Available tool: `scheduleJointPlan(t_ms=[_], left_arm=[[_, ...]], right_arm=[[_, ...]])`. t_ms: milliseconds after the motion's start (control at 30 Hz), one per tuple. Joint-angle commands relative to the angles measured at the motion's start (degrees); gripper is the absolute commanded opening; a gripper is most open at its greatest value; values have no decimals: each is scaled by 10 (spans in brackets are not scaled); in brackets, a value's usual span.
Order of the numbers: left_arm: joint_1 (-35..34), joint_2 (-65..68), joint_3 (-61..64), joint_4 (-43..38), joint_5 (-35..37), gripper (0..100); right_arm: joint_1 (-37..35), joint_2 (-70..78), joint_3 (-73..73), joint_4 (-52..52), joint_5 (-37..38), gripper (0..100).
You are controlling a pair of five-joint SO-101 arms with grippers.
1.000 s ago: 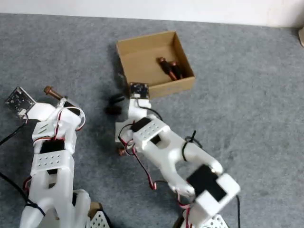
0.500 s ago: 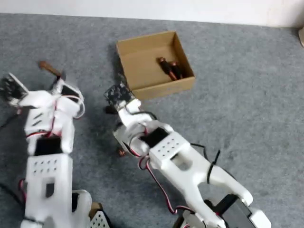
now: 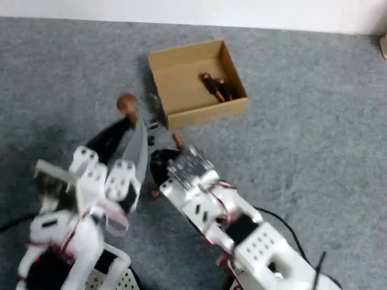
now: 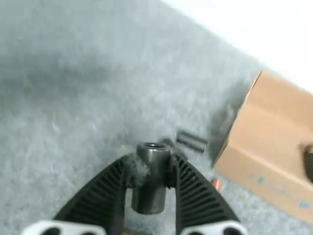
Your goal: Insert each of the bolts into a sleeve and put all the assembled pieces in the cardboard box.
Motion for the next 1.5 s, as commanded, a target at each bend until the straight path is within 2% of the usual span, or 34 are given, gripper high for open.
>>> scheduleJointPlan(t_ms=[0,200,300,467,633,733,900,1033,1267,1467], left_arm=[[41,-63,-32,34,11,5],[6,-108,36,36,150,5],[18,-108,54,33,193,5],[83,-108,57,39,192,6],[103,-108,48,55,192,6],[99,-108,44,64,191,6],[99,-108,47,96,139,6],[97,-108,47,107,128,6],[15,-108,68,81,91,6],[6,-108,130,46,93,6]], right_arm=[[-1,-143,43,-21,8,5],[-49,-303,132,-20,9,4],[-51,-355,161,-20,9,4],[-49,-395,174,-19,9,4],[-49,-396,174,-19,9,4],[-48,-399,174,-19,9,4],[-33,-400,172,-19,9,4],[-33,-400,171,-19,9,4],[-36,-400,170,-19,10,4],[-39,-400,173,-19,10,4]])
